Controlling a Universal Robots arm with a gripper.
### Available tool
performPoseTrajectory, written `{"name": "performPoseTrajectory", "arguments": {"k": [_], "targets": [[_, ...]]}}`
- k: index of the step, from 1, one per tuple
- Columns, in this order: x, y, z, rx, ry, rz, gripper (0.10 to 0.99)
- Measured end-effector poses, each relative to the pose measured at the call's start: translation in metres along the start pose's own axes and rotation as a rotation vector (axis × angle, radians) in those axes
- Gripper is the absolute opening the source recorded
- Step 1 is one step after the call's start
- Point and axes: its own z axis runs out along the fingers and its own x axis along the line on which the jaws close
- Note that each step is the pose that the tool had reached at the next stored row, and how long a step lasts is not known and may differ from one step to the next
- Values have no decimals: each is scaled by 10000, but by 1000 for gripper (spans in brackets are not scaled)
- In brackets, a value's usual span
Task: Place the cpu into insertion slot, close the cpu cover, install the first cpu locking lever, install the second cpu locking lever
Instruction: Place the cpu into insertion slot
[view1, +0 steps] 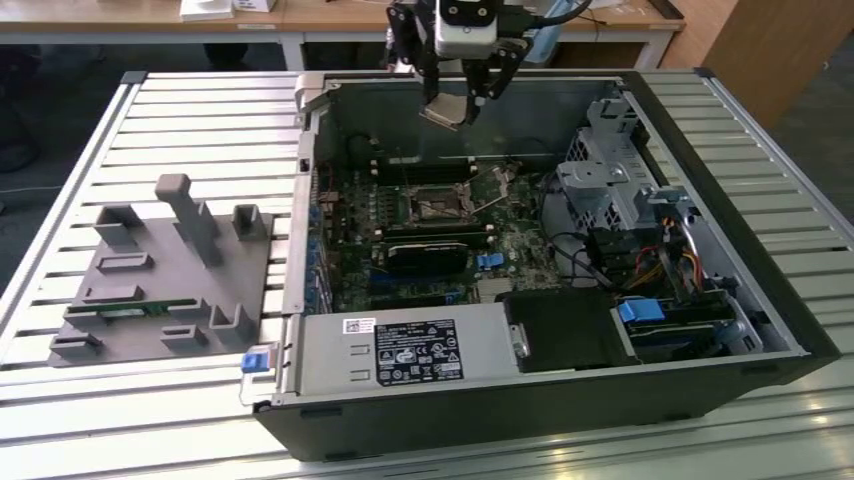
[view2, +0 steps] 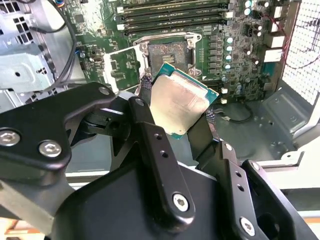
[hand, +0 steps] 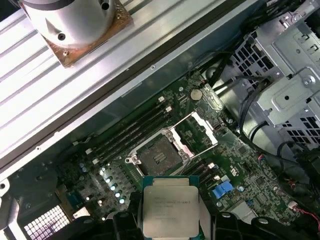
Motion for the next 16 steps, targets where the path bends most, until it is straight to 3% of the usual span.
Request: {"name": "performPoseTrajectory", "arguments": {"k": [16], "targets": [[1, -1, 4, -37, -168, 1878, 537]]}}
